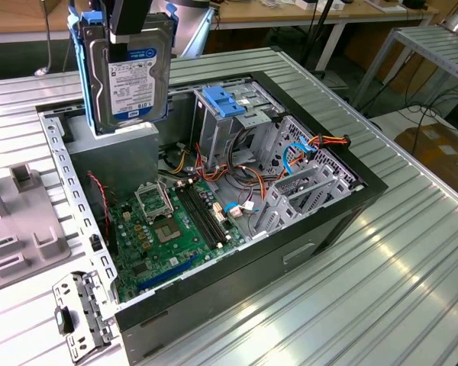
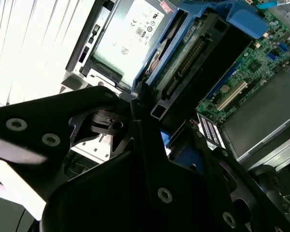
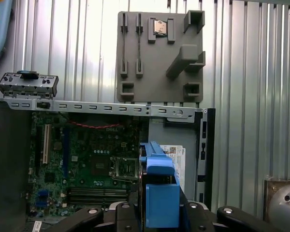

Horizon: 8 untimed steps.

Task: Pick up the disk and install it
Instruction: 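Pick up the disk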

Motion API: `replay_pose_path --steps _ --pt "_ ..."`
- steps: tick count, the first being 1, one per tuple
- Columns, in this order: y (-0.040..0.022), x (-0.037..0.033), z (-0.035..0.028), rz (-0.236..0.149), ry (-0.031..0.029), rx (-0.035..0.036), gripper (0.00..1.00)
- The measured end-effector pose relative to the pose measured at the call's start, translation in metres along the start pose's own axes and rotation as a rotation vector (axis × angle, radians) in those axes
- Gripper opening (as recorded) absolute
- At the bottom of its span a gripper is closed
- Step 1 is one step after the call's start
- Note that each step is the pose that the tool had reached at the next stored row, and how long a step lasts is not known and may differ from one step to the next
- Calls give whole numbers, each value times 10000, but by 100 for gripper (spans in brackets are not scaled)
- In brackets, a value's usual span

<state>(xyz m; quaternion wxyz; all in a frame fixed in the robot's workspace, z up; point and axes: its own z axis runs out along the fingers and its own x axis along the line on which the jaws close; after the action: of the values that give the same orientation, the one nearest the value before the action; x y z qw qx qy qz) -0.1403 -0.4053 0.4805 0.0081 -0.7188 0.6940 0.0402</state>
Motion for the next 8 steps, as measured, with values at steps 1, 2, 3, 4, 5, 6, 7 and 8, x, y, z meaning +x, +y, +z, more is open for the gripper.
replay_pose_path --steps 1,2,3,4,5,6,7,8 --pt "0 11 0 0 0 0 37" --pt "0 21 -1 0 0 0 37" --pt "0 29 -2 0 1 0 37" --pt "-1 34 -2 0 0 0 37" --pt "-1 40 -3 0 1 0 37" --pt "-1 44 -3 0 0 0 37" --pt "-1 52 -3 0 0 0 37" --pt "-2 56 -3 0 0 0 37"
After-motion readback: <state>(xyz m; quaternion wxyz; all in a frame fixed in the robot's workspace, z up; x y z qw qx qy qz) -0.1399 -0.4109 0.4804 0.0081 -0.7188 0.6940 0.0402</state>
